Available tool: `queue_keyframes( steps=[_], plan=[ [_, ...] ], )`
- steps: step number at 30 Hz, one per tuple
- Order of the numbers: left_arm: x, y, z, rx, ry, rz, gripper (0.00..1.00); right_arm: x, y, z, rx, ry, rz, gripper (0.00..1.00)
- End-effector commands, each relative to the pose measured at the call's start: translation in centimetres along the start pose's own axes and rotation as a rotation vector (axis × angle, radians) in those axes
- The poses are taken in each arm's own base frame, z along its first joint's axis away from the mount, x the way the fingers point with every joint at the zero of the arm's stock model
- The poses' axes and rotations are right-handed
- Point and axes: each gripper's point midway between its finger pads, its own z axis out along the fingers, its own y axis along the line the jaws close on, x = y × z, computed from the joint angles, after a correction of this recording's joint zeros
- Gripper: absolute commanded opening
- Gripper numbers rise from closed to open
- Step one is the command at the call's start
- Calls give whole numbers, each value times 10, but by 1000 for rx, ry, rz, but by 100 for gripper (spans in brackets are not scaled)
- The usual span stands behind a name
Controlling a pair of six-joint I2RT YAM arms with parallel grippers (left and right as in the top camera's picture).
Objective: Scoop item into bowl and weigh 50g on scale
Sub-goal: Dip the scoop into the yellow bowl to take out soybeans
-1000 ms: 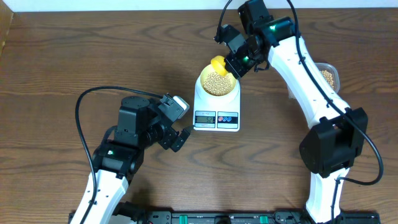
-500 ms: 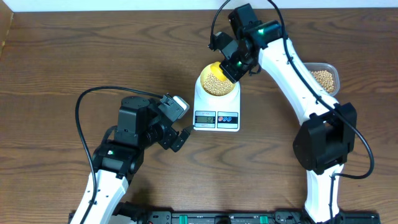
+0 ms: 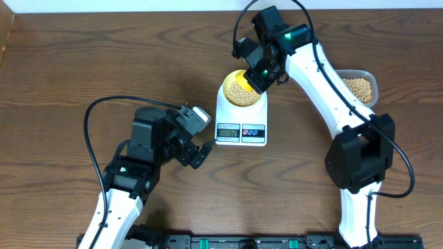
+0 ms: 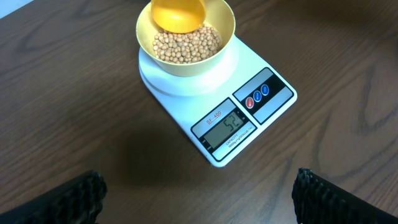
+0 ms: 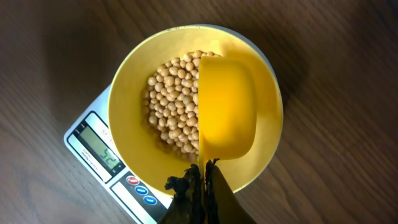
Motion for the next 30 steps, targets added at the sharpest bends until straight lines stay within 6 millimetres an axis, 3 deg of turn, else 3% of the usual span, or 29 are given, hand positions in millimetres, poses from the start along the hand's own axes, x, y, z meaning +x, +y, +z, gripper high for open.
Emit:
queue_keyframes(
  steps=[1, 30],
  plan=[
    [-6, 0, -3, 2, -20, 6, 98, 4, 4, 9, -11, 28, -12, 1],
    [-6, 0, -3, 2, -20, 6, 98, 7, 12, 18, -21, 53, -23, 1]
  ],
)
